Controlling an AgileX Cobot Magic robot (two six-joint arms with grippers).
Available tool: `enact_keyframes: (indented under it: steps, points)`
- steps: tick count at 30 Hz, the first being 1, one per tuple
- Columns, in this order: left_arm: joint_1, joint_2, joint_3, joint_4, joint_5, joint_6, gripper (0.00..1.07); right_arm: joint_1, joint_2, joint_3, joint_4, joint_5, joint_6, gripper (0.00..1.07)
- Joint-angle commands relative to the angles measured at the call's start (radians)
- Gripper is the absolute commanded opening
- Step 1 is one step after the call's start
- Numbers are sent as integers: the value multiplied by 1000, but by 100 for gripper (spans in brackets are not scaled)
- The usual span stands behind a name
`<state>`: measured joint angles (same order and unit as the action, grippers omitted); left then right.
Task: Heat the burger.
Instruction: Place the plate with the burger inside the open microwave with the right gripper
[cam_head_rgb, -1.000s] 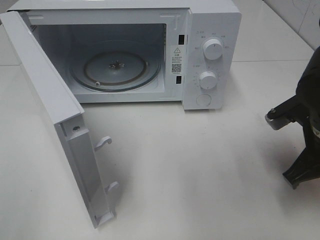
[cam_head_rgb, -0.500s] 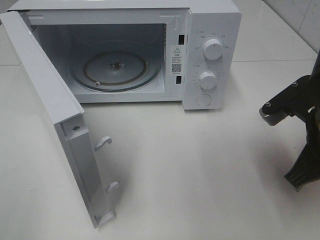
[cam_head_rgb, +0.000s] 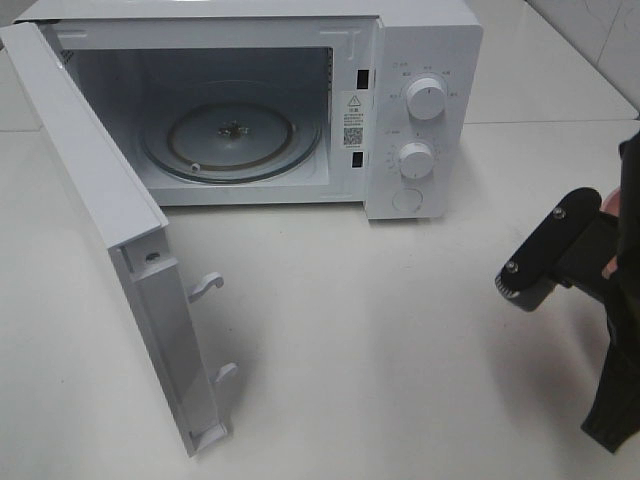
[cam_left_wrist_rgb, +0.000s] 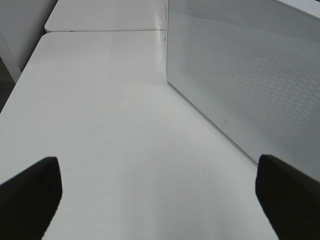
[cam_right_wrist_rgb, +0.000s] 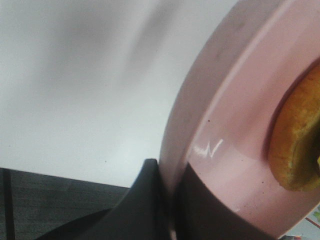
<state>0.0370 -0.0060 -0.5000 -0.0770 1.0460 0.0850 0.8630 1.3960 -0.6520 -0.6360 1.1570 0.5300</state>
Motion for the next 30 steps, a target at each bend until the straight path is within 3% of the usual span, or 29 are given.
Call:
enact_keyframes:
  steps: [1,15,30]
  points:
    - [3,-18,4,-9,-9,-6,98,33,-14,14,-59,52,23,2]
    - [3,-18,4,-9,-9,-6,98,50,-98,13,-53,64,-50,2]
    - [3,-18,4,-9,-9,-6,98,50,-103,13,-119,-59,-182,2]
